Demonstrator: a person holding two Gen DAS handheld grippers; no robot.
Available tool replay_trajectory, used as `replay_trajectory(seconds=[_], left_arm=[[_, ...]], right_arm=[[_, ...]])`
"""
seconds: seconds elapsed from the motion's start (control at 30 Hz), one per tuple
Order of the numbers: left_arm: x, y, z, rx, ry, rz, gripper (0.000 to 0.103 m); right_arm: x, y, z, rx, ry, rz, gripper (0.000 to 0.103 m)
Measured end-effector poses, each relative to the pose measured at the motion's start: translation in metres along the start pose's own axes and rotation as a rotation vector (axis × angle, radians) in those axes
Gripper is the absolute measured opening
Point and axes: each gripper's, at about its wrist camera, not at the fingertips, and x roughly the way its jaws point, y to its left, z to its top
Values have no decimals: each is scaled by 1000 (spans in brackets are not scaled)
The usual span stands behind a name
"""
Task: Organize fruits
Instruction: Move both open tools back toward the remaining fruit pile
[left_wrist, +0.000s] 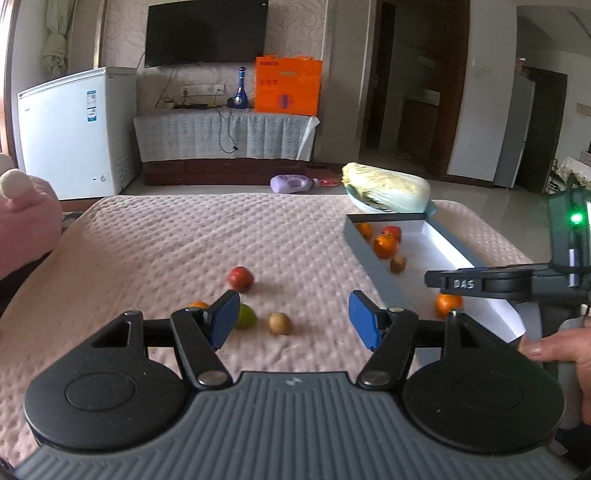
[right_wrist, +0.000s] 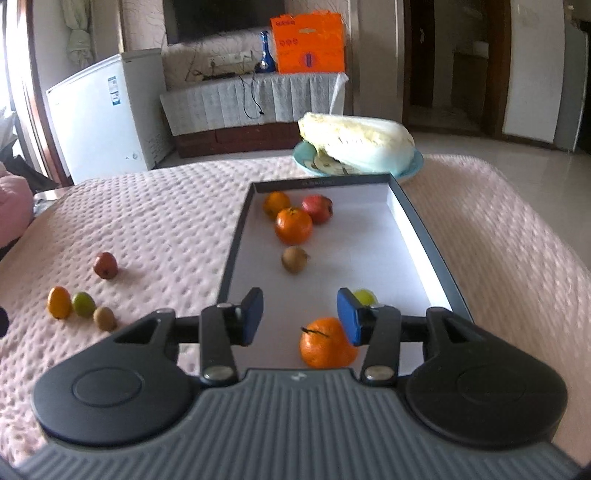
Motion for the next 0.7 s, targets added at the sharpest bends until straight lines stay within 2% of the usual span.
replay_trajectory(seconds=[0.37, 0.7], left_arm=[[-7, 29, 4, -51, -26, 37, 70], [-7, 56, 2, -82, -20, 86, 70]], right_arm=[[-27, 21, 13, -8, -162, 15, 47], [-26, 61, 12, -69, -174, 134, 47]])
